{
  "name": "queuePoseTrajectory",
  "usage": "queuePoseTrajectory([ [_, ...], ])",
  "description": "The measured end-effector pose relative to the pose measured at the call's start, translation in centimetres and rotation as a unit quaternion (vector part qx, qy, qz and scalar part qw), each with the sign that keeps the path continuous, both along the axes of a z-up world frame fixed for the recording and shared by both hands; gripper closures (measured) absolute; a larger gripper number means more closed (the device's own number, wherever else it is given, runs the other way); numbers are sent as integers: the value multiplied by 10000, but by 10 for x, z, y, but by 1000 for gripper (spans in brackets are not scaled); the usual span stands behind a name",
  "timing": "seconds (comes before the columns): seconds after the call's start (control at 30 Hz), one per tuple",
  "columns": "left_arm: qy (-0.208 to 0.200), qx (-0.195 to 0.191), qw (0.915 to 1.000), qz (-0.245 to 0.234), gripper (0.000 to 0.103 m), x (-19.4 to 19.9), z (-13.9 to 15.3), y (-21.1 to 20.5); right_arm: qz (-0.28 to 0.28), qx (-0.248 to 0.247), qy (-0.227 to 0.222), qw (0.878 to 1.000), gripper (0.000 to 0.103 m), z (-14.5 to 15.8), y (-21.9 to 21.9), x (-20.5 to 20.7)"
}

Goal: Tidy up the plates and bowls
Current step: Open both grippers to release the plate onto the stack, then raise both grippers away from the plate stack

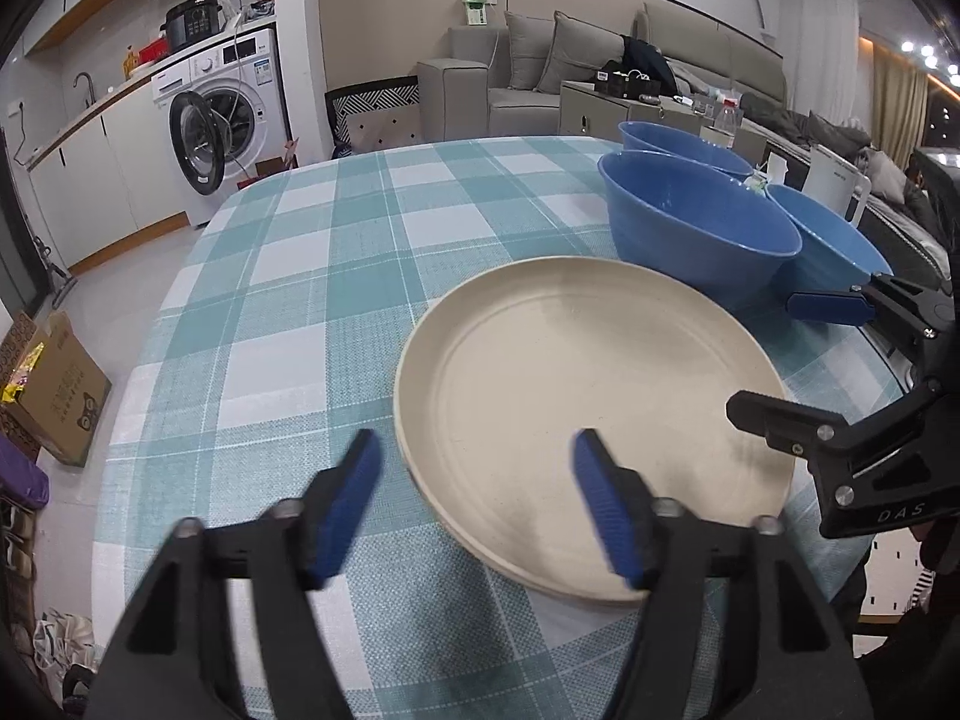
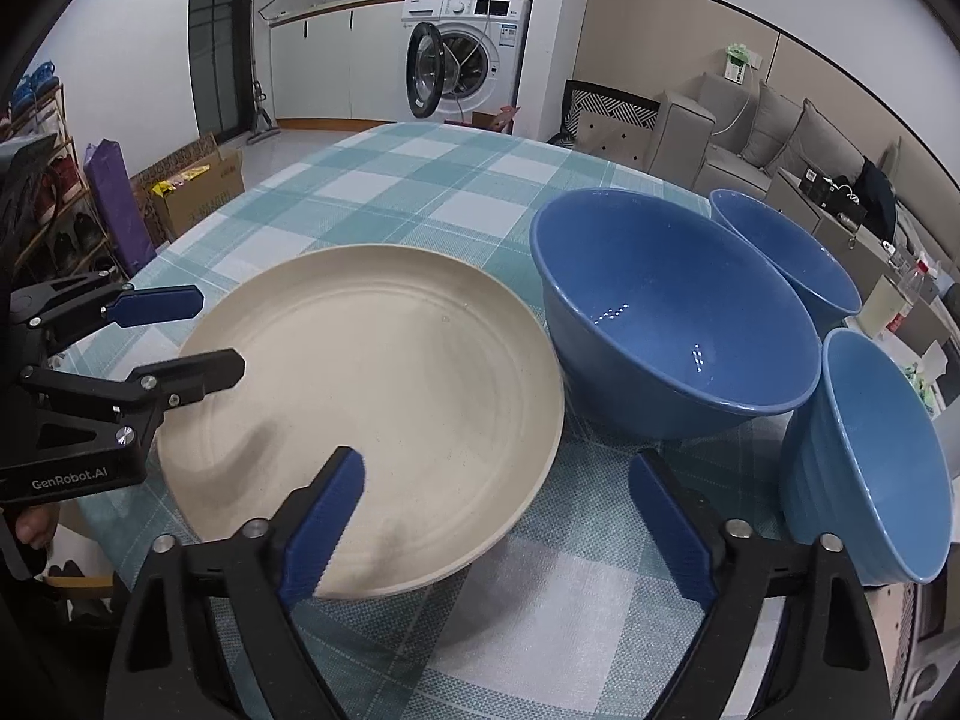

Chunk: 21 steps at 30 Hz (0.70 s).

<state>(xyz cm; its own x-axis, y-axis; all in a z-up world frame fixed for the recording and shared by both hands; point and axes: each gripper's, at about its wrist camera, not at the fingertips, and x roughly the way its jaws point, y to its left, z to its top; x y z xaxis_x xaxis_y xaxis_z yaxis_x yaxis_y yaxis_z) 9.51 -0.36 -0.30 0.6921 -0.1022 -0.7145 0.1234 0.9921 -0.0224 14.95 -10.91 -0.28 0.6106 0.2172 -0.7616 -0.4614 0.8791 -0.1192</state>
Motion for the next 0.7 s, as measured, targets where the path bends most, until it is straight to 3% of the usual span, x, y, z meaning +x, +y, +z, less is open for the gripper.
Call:
queuePoseTrajectory([
  [0.07,-176,-8,9998,60,7,-4,5,1,11,48,-52,10000,4,3,-1,-1],
  [0.23,-312,-84,9994,87,1,-7,16,4,90,143,-83,9998,1,7,-2,-2],
  [0.57,-486,-639,9968,38,0,-13,36,14,171,420,-116,9989,1,22,-14,-8],
  [0.7,-694,-691,9952,62,0,-15,43,17,177,729,-70,9972,1,31,-24,-9],
])
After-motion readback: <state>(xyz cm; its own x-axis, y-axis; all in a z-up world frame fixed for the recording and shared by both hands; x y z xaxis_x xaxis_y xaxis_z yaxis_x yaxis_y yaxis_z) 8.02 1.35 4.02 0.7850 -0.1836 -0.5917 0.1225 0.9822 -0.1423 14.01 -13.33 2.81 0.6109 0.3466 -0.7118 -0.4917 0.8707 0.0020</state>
